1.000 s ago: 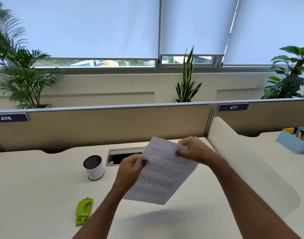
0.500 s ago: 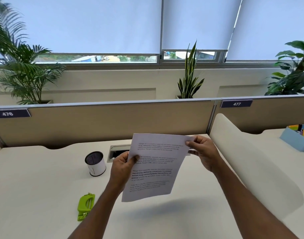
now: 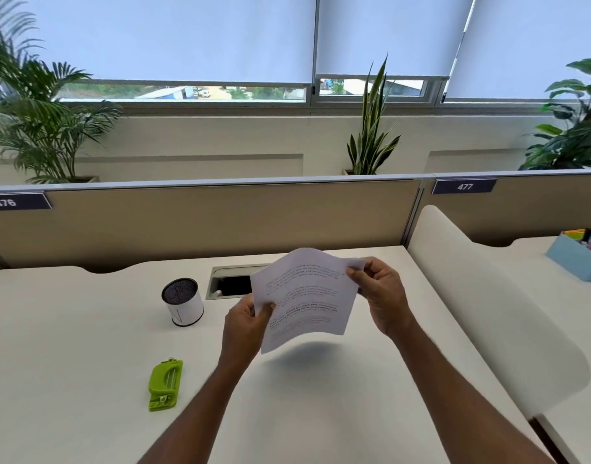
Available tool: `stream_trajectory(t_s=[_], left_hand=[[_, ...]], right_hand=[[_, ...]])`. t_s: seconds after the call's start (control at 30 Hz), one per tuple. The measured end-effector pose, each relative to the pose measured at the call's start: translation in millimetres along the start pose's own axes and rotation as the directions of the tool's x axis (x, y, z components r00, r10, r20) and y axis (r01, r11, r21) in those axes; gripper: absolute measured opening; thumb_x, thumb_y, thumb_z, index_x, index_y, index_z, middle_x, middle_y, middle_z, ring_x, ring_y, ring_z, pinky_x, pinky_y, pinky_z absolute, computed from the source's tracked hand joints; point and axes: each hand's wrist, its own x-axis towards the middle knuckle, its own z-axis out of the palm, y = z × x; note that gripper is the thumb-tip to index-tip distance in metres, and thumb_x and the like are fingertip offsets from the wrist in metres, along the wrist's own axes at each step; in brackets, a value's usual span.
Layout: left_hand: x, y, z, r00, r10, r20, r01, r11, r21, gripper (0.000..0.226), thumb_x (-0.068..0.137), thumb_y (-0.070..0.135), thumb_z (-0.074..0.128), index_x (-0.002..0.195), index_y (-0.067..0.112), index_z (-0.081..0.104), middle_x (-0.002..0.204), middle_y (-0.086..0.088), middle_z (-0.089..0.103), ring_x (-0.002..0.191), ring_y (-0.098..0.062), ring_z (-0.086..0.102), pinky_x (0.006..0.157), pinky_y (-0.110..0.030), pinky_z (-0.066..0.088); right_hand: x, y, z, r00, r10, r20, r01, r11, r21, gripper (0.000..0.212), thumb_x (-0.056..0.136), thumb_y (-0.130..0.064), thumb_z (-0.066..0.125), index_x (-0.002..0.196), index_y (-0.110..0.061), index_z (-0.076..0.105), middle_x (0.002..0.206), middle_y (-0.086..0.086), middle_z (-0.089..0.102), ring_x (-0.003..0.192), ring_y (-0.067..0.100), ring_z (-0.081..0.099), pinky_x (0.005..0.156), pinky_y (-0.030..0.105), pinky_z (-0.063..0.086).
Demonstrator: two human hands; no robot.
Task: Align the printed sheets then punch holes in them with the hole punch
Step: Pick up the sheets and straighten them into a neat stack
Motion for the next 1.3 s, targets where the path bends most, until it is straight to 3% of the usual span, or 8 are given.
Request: stream_trajectory(t_s=[0.17, 0.37, 0.53, 0.63, 0.9, 1.07, 1.17, 1.3], left_hand=[[-8.4, -19.8, 6.9, 0.998, -0.055, -0.001, 0.055, 0.994, 0.096, 0.017, 0.093, 0.029, 0.059, 0.104, 0.019, 0.068, 0.097, -0.002, 0.074, 0.084, -0.019, 0.07, 0.061, -0.028, 0.057], [3.7, -11.1, 4.4, 0.999, -0.033, -0.002, 0.033, 0.995, 0.098, 0.009, 0.093, 0.026, 0.06, 0.092, 0.026, 0.068, 0.084, 0.007, 0.074, 0.073, -0.01, 0.071, 0.051, -0.017, 0.052], [6.0, -16.8, 10.4, 0.994, -0.109, 0.023, 0.107, 0.991, 0.079, 0.014, 0.093, 0.024, 0.059, 0.1, 0.019, 0.069, 0.091, 0.0, 0.075, 0.078, -0.016, 0.072, 0.065, -0.039, 0.061], [10.5, -14.3, 11.8, 0.992, -0.113, 0.054, 0.11, 0.993, 0.052, 0.013, 0.093, 0.025, 0.058, 0.099, 0.02, 0.068, 0.09, 0.001, 0.076, 0.075, -0.016, 0.073, 0.065, -0.041, 0.062], [17.8, -24.1, 14.0, 0.959, -0.279, 0.055, 0.276, 0.96, 0.055, 0.015, 0.086, 0.015, 0.064, 0.1, 0.012, 0.069, 0.095, -0.004, 0.076, 0.08, -0.022, 0.074, 0.075, -0.045, 0.061], [8.3, -50.0, 24.5, 0.927, -0.375, 0.016, 0.372, 0.924, 0.089, 0.013, 0.086, 0.016, 0.064, 0.097, 0.013, 0.069, 0.094, -0.003, 0.075, 0.08, -0.022, 0.072, 0.077, -0.045, 0.06], [2.7, -64.2, 29.9, 0.905, -0.425, -0.007, 0.423, 0.898, 0.117, 0.014, 0.086, 0.018, 0.064, 0.097, 0.012, 0.069, 0.091, -0.003, 0.074, 0.08, -0.023, 0.071, 0.077, -0.042, 0.059], [-0.6, -78.1, 39.2, 0.916, -0.4, 0.001, 0.383, 0.879, 0.285, 0.005, 0.083, 0.015, 0.065, 0.084, 0.01, 0.066, 0.081, -0.001, 0.069, 0.078, -0.023, 0.065, 0.065, -0.03, 0.048]], right_hand=[[-11.9, 29.8, -1.2, 0.993, 0.103, -0.055, -0.105, 0.994, -0.038, 0.017, 0.088, -0.01, 0.069, 0.102, -0.001, 0.07, 0.092, 0.012, 0.072, 0.08, 0.023, 0.064, 0.072, 0.039, 0.052], [-5.9, 29.0, 0.2, 0.995, 0.078, -0.065, -0.084, 0.993, -0.086, 0.019, 0.086, -0.02, 0.071, 0.1, -0.006, 0.072, 0.091, 0.012, 0.075, 0.073, 0.02, 0.067, 0.063, 0.031, 0.055], [-15.2, 56.7, -7.5, 0.956, 0.294, 0.012, -0.28, 0.921, -0.271, 0.018, 0.09, -0.013, 0.066, 0.106, -0.006, 0.069, 0.101, 0.011, 0.076, 0.091, 0.03, 0.074, 0.079, 0.045, 0.061], [-19.5, 68.2, -15.9, 0.959, 0.28, -0.048, -0.276, 0.877, -0.393, 0.016, 0.092, -0.014, 0.062, 0.104, -0.01, 0.071, 0.099, 0.006, 0.077, 0.09, 0.027, 0.074, 0.077, 0.042, 0.061], [-22.9, 85.2, -27.4, 0.891, 0.385, -0.241, -0.436, 0.873, -0.219, 0.012, 0.083, 0.001, 0.067, 0.081, -0.009, 0.074, 0.083, 0.009, 0.079, 0.073, 0.025, 0.072, 0.071, 0.038, 0.061], [-34.3, 107.2, -30.3, 0.824, 0.524, -0.217, -0.55, 0.831, -0.085, 0.014, 0.085, 0.004, 0.064, 0.095, -0.003, 0.07, 0.095, 0.018, 0.077, 0.08, 0.031, 0.073, 0.074, 0.042, 0.06], [-42.2, 120.3, -31.0, 0.773, 0.606, -0.188, -0.633, 0.758, -0.157, 0.025, 0.083, 0.01, 0.06, 0.103, -0.003, 0.068, 0.1, 0.02, 0.075, 0.082, 0.033, 0.071, 0.083, 0.049, 0.058], [-45.5, 132.6, -33.0, 0.765, 0.57, -0.299, -0.644, 0.696, -0.319, 0.021, 0.076, 0.007, 0.06, 0.091, -0.002, 0.071, 0.097, 0.021, 0.075, 0.074, 0.031, 0.069, 0.064, 0.041, 0.057]])
